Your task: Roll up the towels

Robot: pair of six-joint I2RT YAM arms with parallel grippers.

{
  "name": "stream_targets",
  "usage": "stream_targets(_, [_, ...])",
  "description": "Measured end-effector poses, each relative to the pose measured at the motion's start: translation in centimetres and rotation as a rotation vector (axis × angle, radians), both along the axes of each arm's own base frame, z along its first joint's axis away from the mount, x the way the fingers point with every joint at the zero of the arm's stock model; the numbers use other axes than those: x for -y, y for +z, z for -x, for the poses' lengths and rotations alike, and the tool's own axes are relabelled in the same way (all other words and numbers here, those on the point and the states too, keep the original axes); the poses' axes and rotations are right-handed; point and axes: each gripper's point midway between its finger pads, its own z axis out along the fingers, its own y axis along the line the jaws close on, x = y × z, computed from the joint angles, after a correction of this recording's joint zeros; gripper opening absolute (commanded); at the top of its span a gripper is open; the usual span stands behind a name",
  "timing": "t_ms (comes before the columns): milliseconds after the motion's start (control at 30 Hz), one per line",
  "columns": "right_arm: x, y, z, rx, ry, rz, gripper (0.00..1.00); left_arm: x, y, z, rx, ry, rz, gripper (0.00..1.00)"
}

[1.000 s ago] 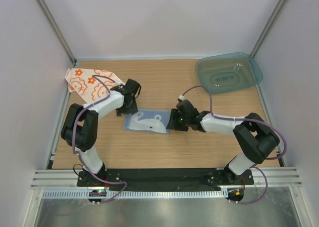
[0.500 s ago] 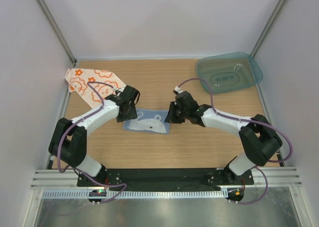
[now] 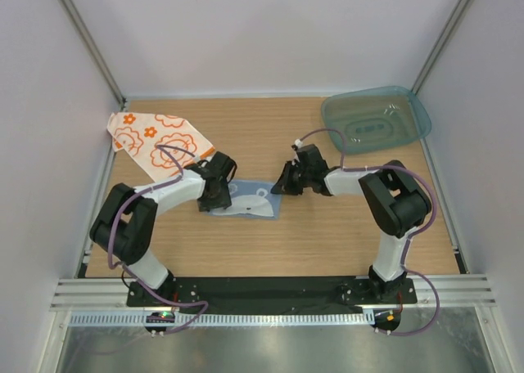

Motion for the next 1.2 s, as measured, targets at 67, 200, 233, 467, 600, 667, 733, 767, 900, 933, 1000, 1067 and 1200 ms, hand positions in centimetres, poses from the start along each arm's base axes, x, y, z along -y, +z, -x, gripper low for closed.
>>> stream_targets(67, [0.0,-0.1,0.0,0.015,-0.001,-0.023,0.09,0.0,-0.5,0.0,-0.003,0.0,-0.002,0.55])
stream_targets(200, [0.2,-0.3,0.5,0.045,-0.008,-0.057,0.08,0.1,-0.5,-0.2,0.002,-0.002,-0.002,0.55])
stream_targets(233, [0.4,-0.3,0.8,0.048,-0.009,-0.057,0.09,0.1,-0.5,-0.2,0.004,-0.004,-0.003,0.55])
stream_targets(467, [2.1,0.0,2.7,0.059,-0.015,0.009,0.13,0.4,-0.4,-0.5,0.02,-0.028,-0.006,0.55])
stream_targets(600, [2.7,0.6,3.5,0.073,0.014,0.116,0.19,0.8,-0.3,-0.3,0.027,-0.045,-0.015,0.55])
stream_targets(667, [2.9,1.4,3.9,0.084,0.033,0.163,0.21,0.8,-0.3,-0.3,0.028,-0.046,-0.018,0.55])
stream_targets(733, [2.7,2.5,4.3,0.1,0.051,0.179,0.21,0.8,-0.3,-0.3,0.028,-0.045,-0.017,0.55])
stream_targets(767, [2.4,3.4,4.6,0.114,0.061,0.174,0.2,0.8,-0.3,-0.3,0.028,-0.045,-0.017,0.55])
stream_targets(900, [0.9,5.7,5.6,0.155,0.094,0.13,0.18,0.9,-0.3,-0.3,0.028,-0.041,-0.016,0.55])
stream_targets(933, [0.5,5.8,5.9,0.157,0.102,0.118,0.17,0.9,-0.3,-0.3,0.028,-0.041,-0.016,0.55])
stream_targets(1000, [-0.2,5.3,6.7,0.14,0.116,0.101,0.16,0.9,-0.3,-0.3,0.028,-0.04,-0.015,0.55])
stream_targets(1067, [-0.8,4.1,7.7,0.107,0.131,0.09,0.15,0.9,-0.3,-0.3,0.028,-0.039,-0.014,0.55])
stream_targets(1200, [-1.0,0.8,9.9,0.017,0.143,0.089,0.15,0.9,-0.3,-0.3,0.03,-0.038,-0.013,0.55])
